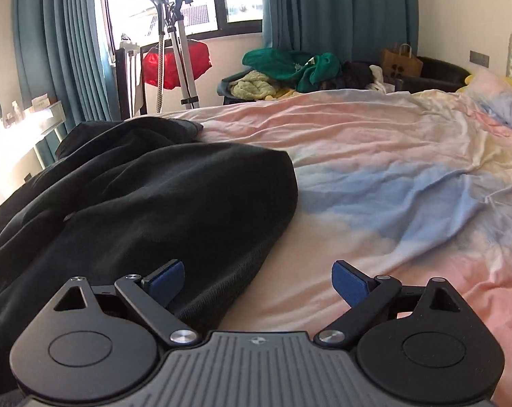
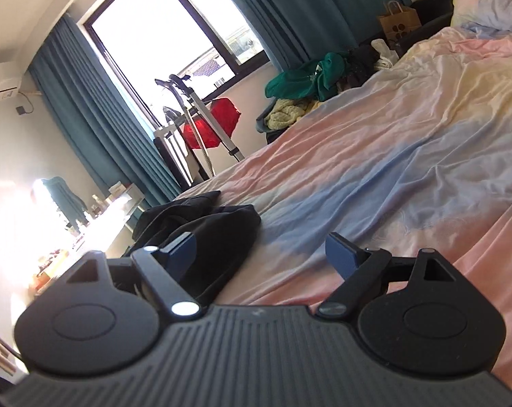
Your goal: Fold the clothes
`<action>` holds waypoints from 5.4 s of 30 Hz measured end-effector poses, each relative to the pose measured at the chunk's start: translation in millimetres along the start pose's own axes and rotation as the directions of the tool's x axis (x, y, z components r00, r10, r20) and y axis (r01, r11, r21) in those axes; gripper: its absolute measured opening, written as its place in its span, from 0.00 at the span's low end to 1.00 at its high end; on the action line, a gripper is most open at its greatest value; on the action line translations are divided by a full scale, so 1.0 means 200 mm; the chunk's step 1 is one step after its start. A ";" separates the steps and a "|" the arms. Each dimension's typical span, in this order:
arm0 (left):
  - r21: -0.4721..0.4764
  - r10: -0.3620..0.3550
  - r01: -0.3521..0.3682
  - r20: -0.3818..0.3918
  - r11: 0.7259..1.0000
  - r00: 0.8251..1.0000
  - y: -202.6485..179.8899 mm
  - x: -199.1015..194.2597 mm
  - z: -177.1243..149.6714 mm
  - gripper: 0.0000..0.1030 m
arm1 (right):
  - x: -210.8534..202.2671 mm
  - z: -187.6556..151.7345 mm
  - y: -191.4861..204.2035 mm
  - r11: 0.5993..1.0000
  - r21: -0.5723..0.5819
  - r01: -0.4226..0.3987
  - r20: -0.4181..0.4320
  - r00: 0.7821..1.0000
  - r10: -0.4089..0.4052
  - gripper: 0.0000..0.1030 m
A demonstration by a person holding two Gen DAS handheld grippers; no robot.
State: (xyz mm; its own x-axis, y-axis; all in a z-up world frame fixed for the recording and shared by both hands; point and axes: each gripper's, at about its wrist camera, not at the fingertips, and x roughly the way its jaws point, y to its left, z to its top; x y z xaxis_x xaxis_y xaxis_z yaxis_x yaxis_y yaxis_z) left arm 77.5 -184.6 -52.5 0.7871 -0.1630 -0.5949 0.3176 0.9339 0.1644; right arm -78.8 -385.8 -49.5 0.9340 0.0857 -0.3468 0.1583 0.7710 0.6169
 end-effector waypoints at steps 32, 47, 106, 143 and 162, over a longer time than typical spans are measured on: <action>0.124 -0.125 0.101 0.207 0.987 0.970 0.24 -0.54 0.31 0.06 | 0.27 0.01 -0.15 0.994 0.041 0.104 0.035 0.994 -0.105 0.83; -0.233 -0.264 0.282 0.106 0.931 0.959 0.40 -0.78 -0.65 0.08 | 0.35 -0.09 0.15 0.988 0.012 -0.157 -0.254 0.955 0.155 0.77; -0.342 -0.501 0.543 0.210 0.767 0.840 0.75 -0.50 -0.79 0.10 | 1.83 0.12 0.47 0.997 0.039 -0.062 -0.432 0.899 0.073 0.65; -0.222 -0.461 0.497 0.196 0.839 0.865 0.55 -0.63 -0.69 0.15 | 0.22 0.24 -0.57 0.810 0.537 0.237 -0.148 0.971 -0.187 0.10; -0.266 -0.467 0.505 0.196 0.821 0.863 0.52 -0.71 -0.75 0.21 | 0.47 0.29 -0.41 0.946 0.250 0.204 -0.073 0.979 -0.192 0.06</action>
State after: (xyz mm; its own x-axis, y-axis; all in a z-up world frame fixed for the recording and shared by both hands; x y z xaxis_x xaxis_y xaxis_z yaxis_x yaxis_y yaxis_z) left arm -79.1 -16.2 -68.6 0.6342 -0.6386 -0.4359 0.5176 0.7694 -0.3743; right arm 14.8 -477.8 -91.8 0.8605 -0.0177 -0.5091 0.4203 0.5893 0.6900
